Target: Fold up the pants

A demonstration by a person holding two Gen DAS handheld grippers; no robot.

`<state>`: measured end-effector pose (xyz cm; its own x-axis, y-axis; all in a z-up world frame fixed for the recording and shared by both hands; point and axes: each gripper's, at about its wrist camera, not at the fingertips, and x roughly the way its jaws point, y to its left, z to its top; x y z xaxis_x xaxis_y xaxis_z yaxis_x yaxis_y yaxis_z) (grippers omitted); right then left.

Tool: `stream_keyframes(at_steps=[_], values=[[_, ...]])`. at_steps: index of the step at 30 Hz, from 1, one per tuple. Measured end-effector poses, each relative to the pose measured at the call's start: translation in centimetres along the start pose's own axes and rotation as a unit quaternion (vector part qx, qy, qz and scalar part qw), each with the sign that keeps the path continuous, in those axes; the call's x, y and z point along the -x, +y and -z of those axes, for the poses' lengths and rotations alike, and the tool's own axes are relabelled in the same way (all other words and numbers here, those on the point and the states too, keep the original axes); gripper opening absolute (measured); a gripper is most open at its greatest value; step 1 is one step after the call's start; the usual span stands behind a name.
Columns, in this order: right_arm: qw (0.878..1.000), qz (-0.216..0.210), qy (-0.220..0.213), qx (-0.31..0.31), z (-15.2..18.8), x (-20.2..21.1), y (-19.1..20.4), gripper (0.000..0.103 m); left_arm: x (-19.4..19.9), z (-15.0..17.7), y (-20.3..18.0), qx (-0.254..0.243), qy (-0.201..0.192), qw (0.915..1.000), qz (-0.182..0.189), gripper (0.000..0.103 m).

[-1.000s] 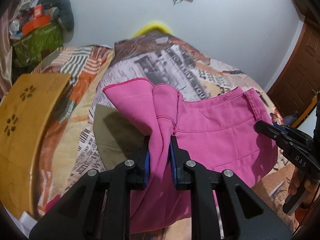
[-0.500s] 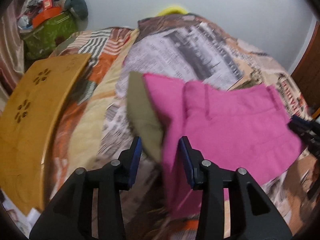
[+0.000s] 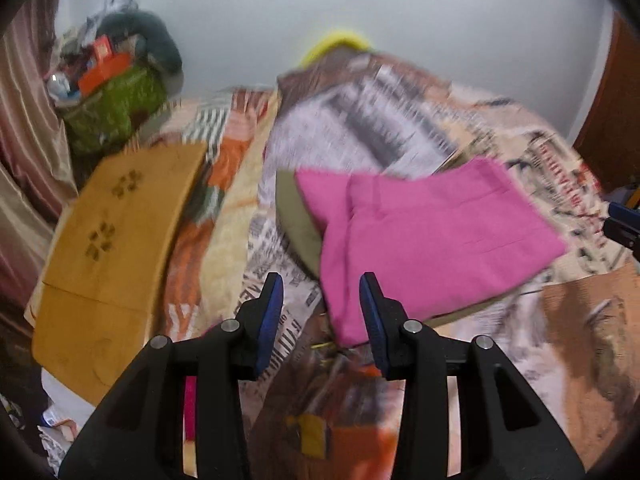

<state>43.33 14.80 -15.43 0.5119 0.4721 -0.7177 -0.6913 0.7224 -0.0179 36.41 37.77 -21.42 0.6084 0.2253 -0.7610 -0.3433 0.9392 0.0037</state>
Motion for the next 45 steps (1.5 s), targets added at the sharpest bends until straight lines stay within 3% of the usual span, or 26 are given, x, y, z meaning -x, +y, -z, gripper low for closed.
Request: stream_keyframes(at_steps=[9,14,22,26,31,33,35,38,40,41,43,45], values=[[0.993,-0.024,-0.116,-0.008,-1.7,13.2,3.3,0.041,17.7,-1.3,-2.5,0.002,-0.132,0.9908,0.028,0.04],[0.982,-0.042,-0.185,-0.007,-1.1,20.9,5.6,0.041,27.6,0.9,-4.3,-0.012,-0.218,0.9756,0.022,0.04],[0.952,-0.075,-0.297,-0.008,2.2,31.3,8.7,0.041,38.7,6.5,-7.5,-0.023,-0.318,0.9475,0.022,0.04],[0.94,-0.069,-0.335,0.014,4.2,34.3,11.0,0.041,42.1,9.4,-8.7,-0.023,-0.353,0.9351,0.018,0.042],[0.93,-0.068,-0.361,0.017,6.6,35.6,13.0,0.041,44.5,12.7,-9.9,-0.025,-0.385,0.9226,0.0,0.059],[0.929,-0.066,-0.363,0.012,7.3,35.6,13.4,0.041,45.0,13.8,-10.0,-0.015,-0.389,0.921,0.004,0.069],[0.929,-0.063,-0.365,0.006,7.9,35.5,13.9,0.044,45.3,14.7,-10.1,-0.012,-0.392,0.92,0.006,0.071],[0.926,-0.06,-0.372,-0.007,8.6,35.5,14.3,0.052,45.6,15.7,-10.3,-0.016,-0.396,0.9181,-0.004,0.079],[0.927,-0.054,-0.37,-0.01,8.9,35.6,14.5,0.055,45.7,16.1,-10.1,-0.013,-0.398,0.9174,0.002,0.093],[0.928,-0.048,-0.369,-0.01,9.1,35.6,14.7,0.059,45.7,16.3,-9.9,-0.011,-0.398,0.9172,0.003,0.095],[0.93,-0.045,-0.363,-0.012,9.2,35.4,14.8,0.076,45.7,16.6,-9.9,-0.012,-0.399,0.9168,0.004,0.1],[0.931,-0.046,-0.362,-0.018,9.4,35.6,14.6,0.079,46.0,17.1,-10.2,-0.015,-0.4,0.9163,0.003,0.103]])
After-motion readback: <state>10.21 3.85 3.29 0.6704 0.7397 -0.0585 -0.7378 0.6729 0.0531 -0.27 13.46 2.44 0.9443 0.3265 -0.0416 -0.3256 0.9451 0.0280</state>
